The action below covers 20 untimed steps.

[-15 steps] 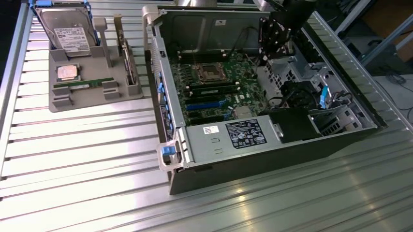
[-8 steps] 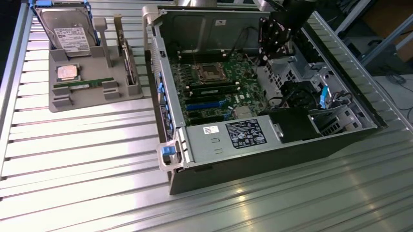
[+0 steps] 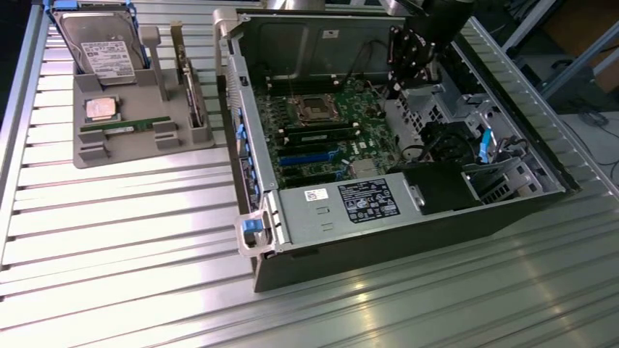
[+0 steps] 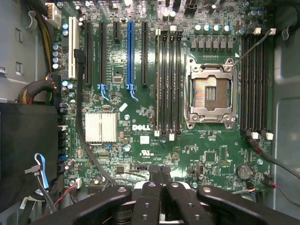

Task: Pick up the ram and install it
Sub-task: 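Press down the ram until it locks into place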

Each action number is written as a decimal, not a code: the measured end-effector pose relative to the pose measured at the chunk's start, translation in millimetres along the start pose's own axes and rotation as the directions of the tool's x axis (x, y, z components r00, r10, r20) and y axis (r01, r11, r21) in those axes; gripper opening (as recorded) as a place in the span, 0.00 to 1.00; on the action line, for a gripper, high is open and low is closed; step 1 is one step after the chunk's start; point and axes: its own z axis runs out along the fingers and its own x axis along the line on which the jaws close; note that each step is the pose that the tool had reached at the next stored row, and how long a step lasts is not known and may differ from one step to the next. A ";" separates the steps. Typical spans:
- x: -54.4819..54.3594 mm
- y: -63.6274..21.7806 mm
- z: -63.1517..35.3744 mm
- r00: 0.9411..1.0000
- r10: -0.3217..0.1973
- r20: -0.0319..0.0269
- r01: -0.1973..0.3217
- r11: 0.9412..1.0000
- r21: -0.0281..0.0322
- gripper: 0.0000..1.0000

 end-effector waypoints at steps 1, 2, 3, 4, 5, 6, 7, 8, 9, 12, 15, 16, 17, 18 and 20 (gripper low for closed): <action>0.0 0.0 0.1 1.000 0.020 0.001 -0.020 1.000 0.000 0.10; 0.0 0.0 0.3 0.999 0.039 0.002 -0.039 0.999 -0.001 0.10; 0.0 0.0 0.3 0.999 0.049 0.003 -0.049 0.999 -0.001 0.10; 0.0 0.0 0.4 0.998 0.062 0.003 -0.062 0.998 -0.001 0.10; 0.0 -0.1 0.4 0.997 0.072 0.001 -0.072 0.997 -0.002 0.10; 0.0 -0.1 0.4 0.997 0.081 -0.004 -0.081 0.997 -0.001 0.10; 0.0 -0.1 0.3 0.996 0.090 -0.007 -0.090 0.996 -0.001 0.10; 0.0 -0.1 0.3 0.995 0.095 -0.007 -0.095 0.996 -0.001 0.10; 0.0 0.0 0.3 0.995 0.098 -0.007 -0.098 0.995 -0.002 0.10; 0.0 -0.1 0.4 0.993 0.118 -0.007 -0.118 0.993 -0.002 0.10; 0.0 -0.1 0.4 0.992 0.127 -0.006 -0.127 0.992 -0.002 0.10; 0.0 -0.1 0.4 0.991 0.132 -0.006 -0.132 0.991 -0.002 0.10; 0.0 -0.1 0.4 0.990 0.140 -0.006 -0.140 0.990 -0.003 0.10; 0.0 -0.1 0.4 0.988 0.152 -0.005 -0.152 0.988 -0.003 0.10; 0.0 -0.1 0.4 0.986 0.164 -0.005 -0.164 0.986 -0.003 0.10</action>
